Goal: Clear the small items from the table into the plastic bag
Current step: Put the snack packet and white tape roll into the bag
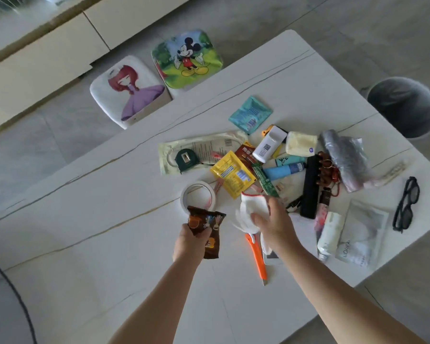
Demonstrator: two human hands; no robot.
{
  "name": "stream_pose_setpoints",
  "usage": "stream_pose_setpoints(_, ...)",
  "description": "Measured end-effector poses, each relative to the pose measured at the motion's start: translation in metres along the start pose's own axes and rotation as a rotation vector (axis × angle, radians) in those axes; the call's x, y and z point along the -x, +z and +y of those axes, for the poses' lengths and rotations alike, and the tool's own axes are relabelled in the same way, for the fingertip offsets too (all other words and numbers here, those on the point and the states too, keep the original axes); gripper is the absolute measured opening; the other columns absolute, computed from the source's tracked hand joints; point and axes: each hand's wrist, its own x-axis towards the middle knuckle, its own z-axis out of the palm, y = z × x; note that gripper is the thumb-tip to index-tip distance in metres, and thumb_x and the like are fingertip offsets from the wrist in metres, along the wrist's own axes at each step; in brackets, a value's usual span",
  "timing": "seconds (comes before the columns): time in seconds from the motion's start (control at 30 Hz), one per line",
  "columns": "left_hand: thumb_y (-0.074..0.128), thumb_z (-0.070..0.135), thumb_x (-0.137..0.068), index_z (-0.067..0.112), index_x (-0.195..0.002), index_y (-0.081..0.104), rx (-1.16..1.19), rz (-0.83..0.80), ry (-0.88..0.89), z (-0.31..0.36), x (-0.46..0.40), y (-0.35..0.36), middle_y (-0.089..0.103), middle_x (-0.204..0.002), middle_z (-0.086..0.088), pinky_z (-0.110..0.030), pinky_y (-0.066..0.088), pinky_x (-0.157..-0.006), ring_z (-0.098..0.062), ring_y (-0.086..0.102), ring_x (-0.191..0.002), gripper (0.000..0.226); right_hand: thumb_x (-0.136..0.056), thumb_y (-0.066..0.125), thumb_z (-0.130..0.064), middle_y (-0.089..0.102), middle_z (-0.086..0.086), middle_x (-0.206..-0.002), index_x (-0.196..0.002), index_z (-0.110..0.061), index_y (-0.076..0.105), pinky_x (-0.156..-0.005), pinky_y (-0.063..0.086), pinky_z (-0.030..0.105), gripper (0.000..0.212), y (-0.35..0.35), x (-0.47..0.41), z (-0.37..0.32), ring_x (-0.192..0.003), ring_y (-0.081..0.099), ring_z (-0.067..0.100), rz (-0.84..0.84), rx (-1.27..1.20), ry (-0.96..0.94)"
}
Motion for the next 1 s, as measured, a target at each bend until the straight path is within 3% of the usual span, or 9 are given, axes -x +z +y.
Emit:
stream_pose_setpoints(0.1,0.057,0.027,-0.091,0.007,-0.109,0.049,0.219,0.075,-0.096,-0.021,-0.008,-0.022,0.060,-0.096,-0.008,-0.030,0.048,-0.064,-0.024,0.058,-0.085,0.028,-0.085,0.060,-0.010,0.056,0.002,-0.095,-0.112,-0.007,0.052,-0.065,0.039,0.021,0.028,0.033,-0.012,-0.024,-0.090,0.056,0.020,-0.055,-0.019,-0.013)
stream_pose_setpoints(0.17,0.053,0.022,-0.093,0.007,-0.106,0.048,0.282,0.112,-0.142,-0.031,-0.015,-0.032,0.057,-0.094,-0.007,-0.025,0.040,-0.055,-0.022,0.054,-0.082,0.020,-0.086,0.060,-0.015,0.058,0.005,-0.096,-0.109,-0.005,0.053,-0.069,0.037,0.025,0.026,0.058,-0.021,-0.037,-0.089,0.056,0.021,-0.090,0.002,0.001)
stream_pose_setpoints(0.3,0.049,0.019,-0.096,0.008,-0.105,0.048,0.338,0.138,-0.181,-0.046,-0.031,-0.038,0.056,-0.088,-0.005,-0.023,0.038,-0.053,-0.014,0.052,-0.069,0.015,-0.087,0.060,-0.018,0.058,0.005,-0.096,-0.105,-0.005,0.058,-0.071,0.038,0.027,0.023,0.099,-0.042,-0.048,-0.088,0.054,0.021,-0.052,0.124,-0.089)
stream_pose_setpoints(0.43,0.049,0.021,-0.096,0.007,-0.115,0.050,0.362,0.133,-0.181,-0.052,-0.039,-0.037,0.058,-0.099,-0.006,-0.023,0.039,-0.055,-0.020,0.055,-0.085,0.024,-0.081,0.065,-0.020,0.060,0.015,-0.097,-0.091,-0.003,0.062,-0.075,0.044,0.036,0.020,0.122,-0.066,-0.039,-0.092,0.056,0.031,0.060,0.352,-0.195)
stream_pose_setpoints(0.67,0.051,0.022,-0.095,0.006,-0.117,0.051,0.425,0.132,-0.205,-0.059,-0.043,-0.037,0.058,-0.099,-0.006,-0.026,0.041,-0.060,-0.021,0.055,-0.086,0.027,-0.083,0.066,-0.021,0.057,0.010,-0.124,-0.131,-0.012,0.044,-0.093,0.043,0.039,0.054,0.127,-0.075,-0.026,-0.116,0.051,0.030,0.114,0.539,-0.132)
stream_pose_setpoints(0.73,0.051,0.022,-0.095,0.006,-0.117,0.052,0.443,0.132,-0.214,-0.061,-0.042,-0.038,0.059,-0.100,-0.007,-0.026,0.041,-0.059,-0.022,0.056,-0.087,0.027,-0.083,0.063,-0.023,0.060,0.010,-0.118,-0.124,-0.011,0.050,-0.087,0.045,0.037,0.044,0.123,-0.076,-0.024,-0.113,0.053,0.031,0.085,0.520,-0.027)
stream_pose_setpoints(0.87,0.051,0.022,-0.095,0.005,-0.115,0.052,0.476,0.116,-0.220,-0.060,-0.039,-0.037,0.059,-0.100,-0.007,-0.025,0.040,-0.058,-0.021,0.055,-0.087,0.026,-0.082,0.059,-0.021,0.059,0.007,-0.081,-0.084,-0.009,0.058,-0.060,0.036,0.028,0.012,0.112,-0.069,-0.024,-0.084,0.058,0.031,-0.068,0.354,0.053)
stream_pose_setpoints(0.93,0.052,0.022,-0.095,0.005,-0.114,0.052,0.492,0.102,-0.225,-0.058,-0.039,-0.035,0.058,-0.098,-0.007,-0.025,0.041,-0.059,-0.022,0.054,-0.087,0.026,-0.082,0.060,-0.021,0.056,0.006,-0.083,-0.086,-0.008,0.054,-0.056,0.035,0.029,0.015,0.111,-0.064,-0.024,-0.082,0.056,0.029,-0.095,0.236,0.077)
stream_pose_setpoints(1.0,0.052,0.023,-0.095,0.005,-0.112,0.053,0.513,0.092,-0.233,-0.057,-0.040,-0.031,0.058,-0.091,-0.005,-0.029,0.044,-0.068,-0.022,0.054,-0.085,0.025,-0.078,0.068,-0.028,0.057,0.008,-0.098,-0.101,-0.008,0.052,-0.063,0.041,0.028,0.034,0.112,-0.060,-0.021,-0.091,0.058,0.027,-0.143,0.102,0.150)
